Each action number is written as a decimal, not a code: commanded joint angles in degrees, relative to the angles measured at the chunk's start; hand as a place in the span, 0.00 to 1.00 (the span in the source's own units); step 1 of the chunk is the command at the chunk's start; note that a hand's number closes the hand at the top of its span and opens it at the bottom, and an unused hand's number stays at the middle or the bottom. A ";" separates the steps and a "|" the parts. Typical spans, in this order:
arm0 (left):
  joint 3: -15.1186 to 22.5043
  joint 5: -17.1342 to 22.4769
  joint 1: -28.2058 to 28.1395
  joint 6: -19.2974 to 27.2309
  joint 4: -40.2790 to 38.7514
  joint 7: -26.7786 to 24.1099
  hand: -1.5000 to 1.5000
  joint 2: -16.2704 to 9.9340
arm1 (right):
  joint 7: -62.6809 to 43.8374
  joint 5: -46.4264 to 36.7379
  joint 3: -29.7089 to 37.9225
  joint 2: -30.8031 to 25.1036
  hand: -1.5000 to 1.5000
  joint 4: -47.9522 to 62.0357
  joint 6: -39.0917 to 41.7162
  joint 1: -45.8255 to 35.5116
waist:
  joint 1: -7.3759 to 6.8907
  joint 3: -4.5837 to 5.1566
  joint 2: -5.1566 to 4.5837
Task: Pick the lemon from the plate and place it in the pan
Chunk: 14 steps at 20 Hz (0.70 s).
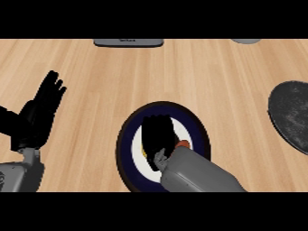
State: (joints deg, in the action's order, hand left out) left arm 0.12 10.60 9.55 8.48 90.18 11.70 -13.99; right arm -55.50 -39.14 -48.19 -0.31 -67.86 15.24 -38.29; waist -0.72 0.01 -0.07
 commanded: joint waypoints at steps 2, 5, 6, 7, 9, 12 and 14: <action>-1.18 -0.77 3.25 -0.95 -3.16 0.24 0.50 0.08 | 3.14 1.84 -5.48 0.30 1.00 5.98 -6.82 -1.92 | -0.26 -0.01 -0.12; -2.23 0.10 2.24 -2.33 -1.72 2.33 0.50 -0.61 | 9.48 -4.16 -0.76 0.30 1.00 7.75 -6.75 0.06 | 0.32 -0.01 -0.01; -4.93 1.95 2.52 -3.76 -1.03 2.60 0.50 -2.33 | 5.88 -2.46 -2.58 0.30 1.00 3.88 -7.37 1.39 | 0.23 -0.01 0.04; -0.78 -1.27 2.58 -0.60 -0.79 2.15 0.50 1.57 | 5.49 0.08 -5.75 0.30 1.00 7.24 -11.76 -0.57 | -0.21 -0.02 -0.06; -0.70 -1.85 2.40 -0.11 0.80 2.68 0.50 2.06 | 8.02 0.47 -2.39 0.30 1.00 9.53 -10.43 -2.92 | -0.23 -0.02 -0.03; -3.60 -0.45 2.48 -3.18 -5.47 -2.10 0.50 1.34 | 4.02 2.82 -3.18 0.29 1.00 4.95 -10.23 -4.46 | -0.22 0.01 -0.08; -0.86 -2.84 -0.26 -0.73 -0.35 0.62 0.50 2.99 | 6.18 -2.64 1.98 -2.55 1.00 -1.33 -7.47 2.45 | 0.84 -0.01 0.18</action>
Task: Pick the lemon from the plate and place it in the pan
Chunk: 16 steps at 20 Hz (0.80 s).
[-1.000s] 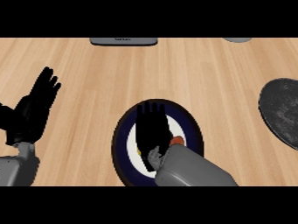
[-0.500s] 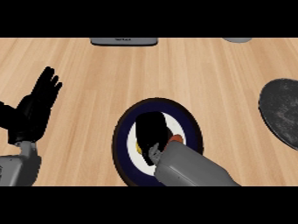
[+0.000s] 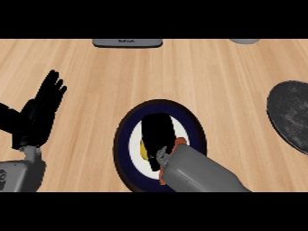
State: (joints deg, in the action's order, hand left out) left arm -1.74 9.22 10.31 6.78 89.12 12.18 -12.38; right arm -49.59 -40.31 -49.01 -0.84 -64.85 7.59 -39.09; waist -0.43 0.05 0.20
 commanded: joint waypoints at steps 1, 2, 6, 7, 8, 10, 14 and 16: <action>-1.13 0.61 -0.36 -0.29 3.73 3.75 0.50 -1.44 | -1.82 0.26 5.22 -1.88 1.00 -4.72 1.28 2.63 | 0.45 -0.06 -0.03; -1.54 0.71 -1.02 -1.07 2.17 0.72 0.50 -1.39 | 1.46 -0.60 4.60 -4.31 1.00 -1.48 -4.79 7.11 | 0.53 -0.06 -0.14; -1.89 -0.06 -0.86 0.28 0.71 -0.14 0.50 -0.48 | -3.71 3.76 11.09 -13.57 1.00 -16.82 0.10 11.75 | 2.14 -0.03 0.23; -1.66 -0.13 -3.32 -0.25 1.51 -0.38 0.50 -0.49 | -3.43 2.26 11.29 -16.37 1.00 -19.15 0.50 12.64 | 1.52 -0.03 0.18; -1.66 0.56 -2.51 -0.40 2.82 1.07 0.50 -0.45 | -4.17 -1.34 9.96 -15.97 1.00 -19.68 -3.83 15.35 | 1.30 -0.05 0.13; -2.69 1.18 -1.45 -0.44 3.02 2.78 0.50 -1.52 | -7.07 -5.39 9.18 -19.86 1.00 -26.69 -2.02 13.60 | 1.94 -0.02 0.42; -1.29 -0.66 -4.21 -0.21 3.51 0.41 0.50 -0.65 | -12.35 -12.14 10.47 -22.66 1.00 -34.37 2.21 7.32 | 1.48 0.04 0.56; 0.40 -1.79 -0.22 2.10 2.80 2.47 0.50 1.49 | -13.81 -16.64 9.39 -23.72 1.00 -38.55 1.83 7.63 | 2.04 -0.01 0.40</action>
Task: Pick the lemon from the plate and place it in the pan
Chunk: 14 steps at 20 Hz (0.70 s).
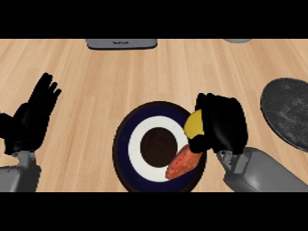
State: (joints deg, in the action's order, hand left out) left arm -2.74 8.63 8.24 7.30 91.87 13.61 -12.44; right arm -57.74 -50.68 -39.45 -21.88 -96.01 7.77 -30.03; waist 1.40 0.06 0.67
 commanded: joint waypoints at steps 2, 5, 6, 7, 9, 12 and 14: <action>-0.71 0.10 0.95 -0.97 -2.17 -1.44 0.50 -0.25 | -8.62 -5.82 1.88 -3.57 1.00 -14.27 8.41 -2.97 | 0.05 0.03 -0.14; -0.36 0.08 1.09 -1.00 0.52 1.53 0.50 -0.70 | -8.32 -3.40 7.94 -4.11 1.00 -18.64 13.62 -3.74 | -0.76 -0.03 -0.32; -0.08 0.17 1.40 -1.16 0.56 1.32 0.50 -0.21 | -7.22 -4.65 8.80 -5.45 1.00 -19.28 11.55 -0.75 | -0.74 -0.04 -0.40; -0.58 -0.15 -0.25 -1.57 -1.19 -2.03 0.50 0.16 | -6.87 -2.08 11.60 -6.10 1.00 -20.76 14.75 -1.69 | -0.77 -0.02 -0.43; -0.19 -0.41 2.19 -0.78 0.67 2.88 0.50 -0.57 | -4.79 -2.63 15.27 -6.58 1.00 -19.11 11.55 -0.29 | -0.95 -0.06 -0.51; 0.31 0.04 -0.33 -1.21 2.61 1.36 0.50 0.71 | -1.51 -2.89 20.86 -7.32 1.00 -14.93 9.38 -0.12 | -1.43 -0.06 -0.60; -1.50 0.48 1.12 -2.09 -0.76 0.15 0.50 -0.16 | -0.89 -4.07 23.08 -7.79 1.00 -17.52 8.93 1.43 | -1.16 -0.05 -0.62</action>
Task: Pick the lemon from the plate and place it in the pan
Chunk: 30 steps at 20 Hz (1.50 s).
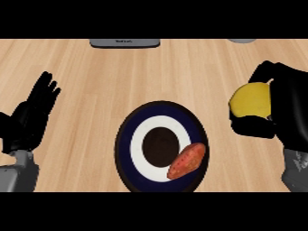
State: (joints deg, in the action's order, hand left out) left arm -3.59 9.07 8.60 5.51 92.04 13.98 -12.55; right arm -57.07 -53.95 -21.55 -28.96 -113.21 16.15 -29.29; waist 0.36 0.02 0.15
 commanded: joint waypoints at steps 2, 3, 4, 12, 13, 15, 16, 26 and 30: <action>-0.55 -0.39 0.37 -0.47 -1.75 -1.81 0.50 0.20 | 3.93 0.21 10.61 -4.38 1.00 1.86 -4.48 6.51 | 0.14 -0.05 -0.19; -0.24 -0.50 2.33 0.46 0.16 2.25 0.50 0.02 | 5.01 3.49 13.73 -4.36 1.00 1.66 -0.35 3.52 | -0.13 -0.03 -0.11; -0.69 -0.13 0.06 -1.36 -0.69 -0.42 0.50 -0.47 | 7.72 1.73 14.35 -4.89 1.00 2.50 -5.14 8.48 | -0.08 -0.05 -0.15; -2.35 0.07 1.15 -1.85 -2.07 -0.93 0.50 -0.79 | 26.11 9.58 31.76 -9.73 1.00 13.15 -13.69 15.94 | 0.06 -0.04 -0.19; -1.73 -0.07 -0.24 -1.75 -0.34 -1.07 0.50 0.29 | 26.26 7.05 29.77 -6.37 1.00 15.40 -15.78 14.72 | -0.39 -0.03 -0.18; -0.59 -1.00 0.98 0.18 0.49 0.80 0.50 1.31 | 37.16 11.76 35.60 -11.37 1.00 24.47 -18.06 15.28 | -0.43 -0.09 -0.26; -1.82 -0.13 -0.80 -1.61 0.11 -0.66 0.50 0.03 | 40.22 11.98 35.69 -11.40 1.00 28.02 -18.81 15.68 | -0.67 -0.08 -0.30; 0.02 -2.03 2.90 -0.63 -2.59 -0.95 0.50 2.80 | 60.43 9.90 34.39 -5.62 1.00 61.42 -31.12 3.55 | -1.34 -0.08 -0.53; -2.25 -0.18 5.87 -2.50 -3.62 1.43 0.50 0.22 | 57.31 8.91 35.19 -4.13 1.00 69.60 -31.09 1.77 | -1.41 -0.10 -0.59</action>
State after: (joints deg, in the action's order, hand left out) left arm -4.56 7.89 11.34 3.90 89.88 13.60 -11.03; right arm -0.05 -44.59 12.59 -34.70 -53.12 -13.18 -24.50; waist -0.92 -0.06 -0.34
